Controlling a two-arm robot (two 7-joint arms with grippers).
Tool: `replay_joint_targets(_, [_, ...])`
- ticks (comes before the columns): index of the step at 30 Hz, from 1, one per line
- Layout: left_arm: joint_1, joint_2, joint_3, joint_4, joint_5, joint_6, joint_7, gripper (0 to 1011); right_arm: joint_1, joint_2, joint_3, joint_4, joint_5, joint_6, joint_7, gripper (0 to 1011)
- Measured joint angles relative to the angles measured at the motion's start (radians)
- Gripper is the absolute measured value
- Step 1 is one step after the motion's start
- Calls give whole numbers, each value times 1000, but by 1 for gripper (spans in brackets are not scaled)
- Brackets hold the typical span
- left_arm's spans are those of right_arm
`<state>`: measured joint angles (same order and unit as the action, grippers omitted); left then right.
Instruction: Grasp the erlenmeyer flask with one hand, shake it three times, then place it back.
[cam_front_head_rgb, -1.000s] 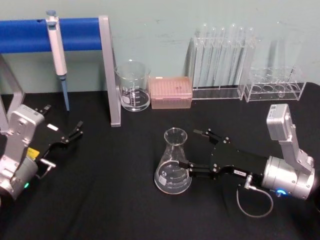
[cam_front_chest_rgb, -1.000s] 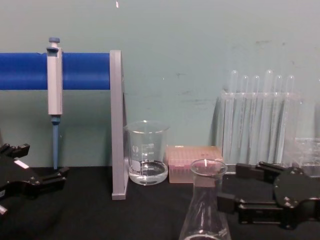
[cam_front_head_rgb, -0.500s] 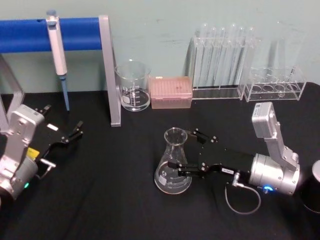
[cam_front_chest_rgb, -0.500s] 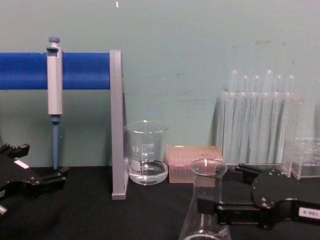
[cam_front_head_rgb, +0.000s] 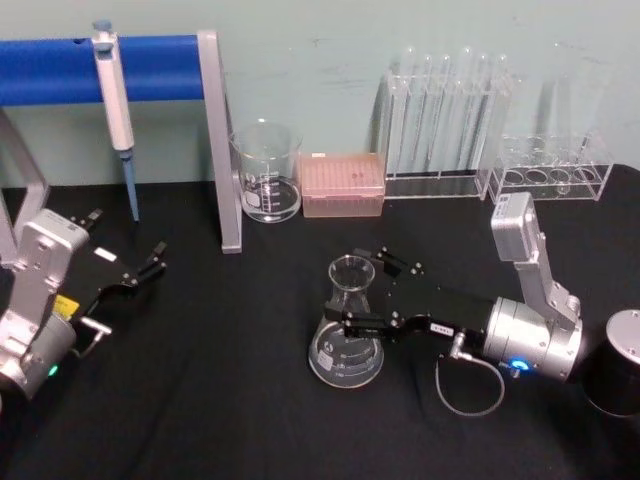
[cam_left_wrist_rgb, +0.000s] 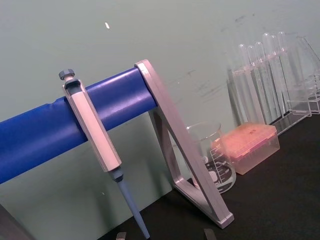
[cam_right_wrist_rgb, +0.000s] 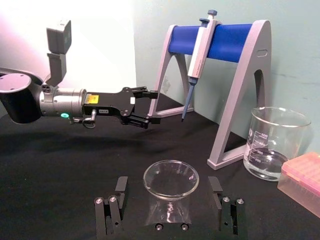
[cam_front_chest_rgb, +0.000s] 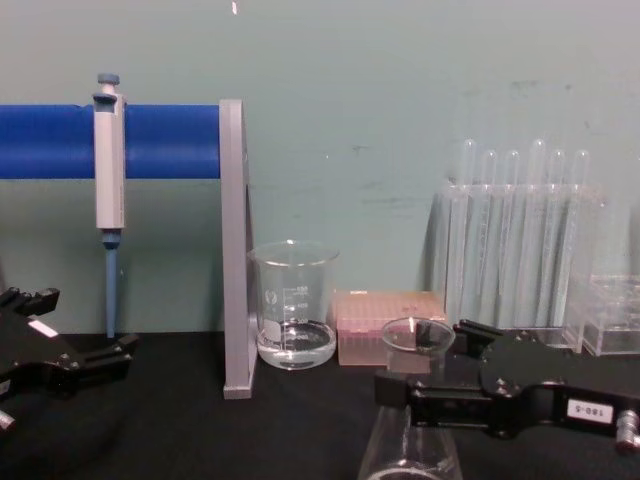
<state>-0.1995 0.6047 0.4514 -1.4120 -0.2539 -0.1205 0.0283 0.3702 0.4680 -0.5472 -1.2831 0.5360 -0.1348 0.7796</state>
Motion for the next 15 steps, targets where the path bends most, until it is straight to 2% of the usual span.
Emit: replay_joint_targets(15, [0,0,0,0,0,0,0,1001,15,-14,-3,26,10,11,-8,1000])
